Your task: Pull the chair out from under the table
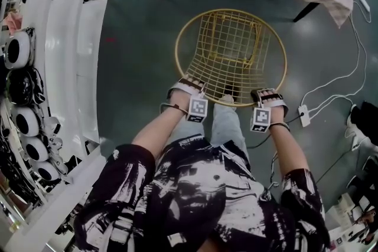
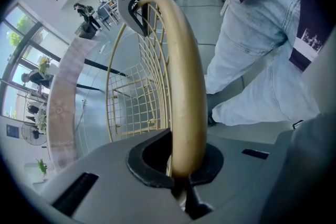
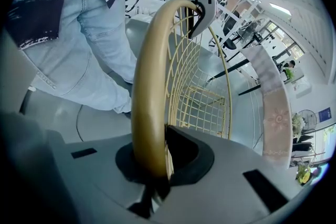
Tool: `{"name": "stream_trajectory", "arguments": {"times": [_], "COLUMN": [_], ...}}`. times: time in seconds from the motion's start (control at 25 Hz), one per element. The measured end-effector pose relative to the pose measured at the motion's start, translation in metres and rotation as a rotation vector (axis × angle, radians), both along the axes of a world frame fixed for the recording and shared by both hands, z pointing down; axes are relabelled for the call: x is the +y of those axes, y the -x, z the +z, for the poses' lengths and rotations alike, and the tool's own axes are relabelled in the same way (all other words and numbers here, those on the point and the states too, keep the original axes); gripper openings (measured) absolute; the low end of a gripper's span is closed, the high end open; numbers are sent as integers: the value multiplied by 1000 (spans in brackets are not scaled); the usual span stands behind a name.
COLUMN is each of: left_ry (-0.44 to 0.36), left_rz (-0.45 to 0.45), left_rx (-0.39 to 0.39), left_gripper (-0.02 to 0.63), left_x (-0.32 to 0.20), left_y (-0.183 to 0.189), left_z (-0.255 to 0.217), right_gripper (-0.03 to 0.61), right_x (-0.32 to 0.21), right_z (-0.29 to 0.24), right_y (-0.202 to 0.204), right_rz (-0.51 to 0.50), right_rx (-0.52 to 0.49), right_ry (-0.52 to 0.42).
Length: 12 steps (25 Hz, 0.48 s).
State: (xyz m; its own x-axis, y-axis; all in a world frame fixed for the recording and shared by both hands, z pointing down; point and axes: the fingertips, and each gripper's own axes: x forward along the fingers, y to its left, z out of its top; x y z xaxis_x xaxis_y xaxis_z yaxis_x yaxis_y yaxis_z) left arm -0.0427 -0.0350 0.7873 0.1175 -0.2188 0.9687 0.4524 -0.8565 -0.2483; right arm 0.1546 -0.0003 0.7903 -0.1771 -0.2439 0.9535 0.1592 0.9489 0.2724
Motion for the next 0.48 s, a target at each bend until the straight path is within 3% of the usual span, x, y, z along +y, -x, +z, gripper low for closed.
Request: {"name": "stream_trajectory", "arguments": {"times": [0.48], "left_ry": [20], "left_rz": [-1], "left_rx": [11], "left_gripper": [0], "left_x": [6], "left_y": [-1], "left_z": [0], "right_gripper": [12], "right_x": [4], "right_z": [1], "right_y": [-1], "right_rz": [-15], "right_rx": [-5], "right_ry": [-6]}}
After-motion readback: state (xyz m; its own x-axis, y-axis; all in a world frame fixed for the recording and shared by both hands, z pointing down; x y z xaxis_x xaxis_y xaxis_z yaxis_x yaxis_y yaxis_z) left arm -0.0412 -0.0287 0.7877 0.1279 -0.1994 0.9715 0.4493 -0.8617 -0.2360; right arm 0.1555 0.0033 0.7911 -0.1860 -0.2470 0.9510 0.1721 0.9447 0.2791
